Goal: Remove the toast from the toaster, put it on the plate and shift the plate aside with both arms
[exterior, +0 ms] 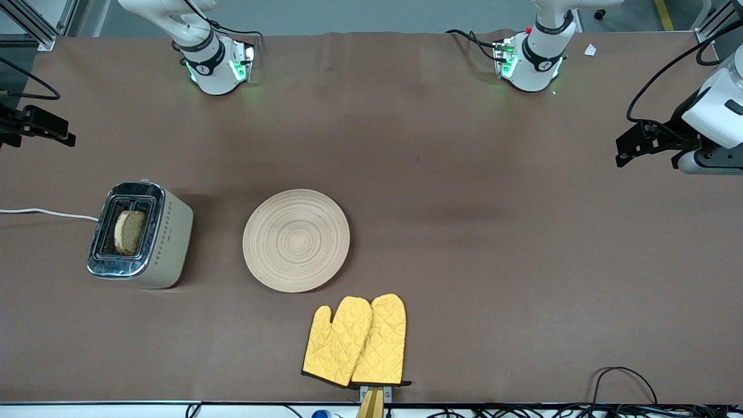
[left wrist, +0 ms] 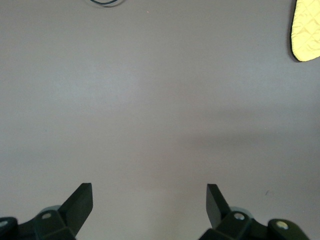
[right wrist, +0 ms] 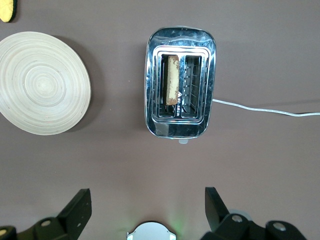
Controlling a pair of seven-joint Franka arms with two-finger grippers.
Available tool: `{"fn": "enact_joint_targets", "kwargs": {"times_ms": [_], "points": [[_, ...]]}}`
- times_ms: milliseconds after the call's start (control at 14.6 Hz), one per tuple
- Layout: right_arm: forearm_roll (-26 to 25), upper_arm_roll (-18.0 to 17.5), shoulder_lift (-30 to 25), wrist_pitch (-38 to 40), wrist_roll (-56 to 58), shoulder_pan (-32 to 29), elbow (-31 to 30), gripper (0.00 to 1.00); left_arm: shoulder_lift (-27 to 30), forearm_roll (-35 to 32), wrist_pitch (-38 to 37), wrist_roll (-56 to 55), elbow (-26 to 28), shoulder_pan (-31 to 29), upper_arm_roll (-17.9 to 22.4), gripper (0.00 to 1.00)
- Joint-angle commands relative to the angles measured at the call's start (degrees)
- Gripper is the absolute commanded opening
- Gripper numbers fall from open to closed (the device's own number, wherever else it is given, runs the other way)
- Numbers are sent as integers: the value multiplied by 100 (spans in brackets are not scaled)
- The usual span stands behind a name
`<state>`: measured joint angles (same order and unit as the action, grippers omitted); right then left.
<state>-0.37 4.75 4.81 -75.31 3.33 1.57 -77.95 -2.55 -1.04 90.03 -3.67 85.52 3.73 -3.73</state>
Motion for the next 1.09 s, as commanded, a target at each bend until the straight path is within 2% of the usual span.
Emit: {"fn": "enact_joint_targets", "kwargs": {"times_ms": [0,615,1026], "points": [[98,8,-200,-27,-105,1,-203,100,96,-98,-21,103,17,-4,-22,100],[72,8,-183,-88,-87,10,-325,100,88,-98,-21,77,0,22,-31,100],[37,44,-174,-1694,-61,-130,-1941,100,88,-98,-21,86,8,13,-31,100]]}}
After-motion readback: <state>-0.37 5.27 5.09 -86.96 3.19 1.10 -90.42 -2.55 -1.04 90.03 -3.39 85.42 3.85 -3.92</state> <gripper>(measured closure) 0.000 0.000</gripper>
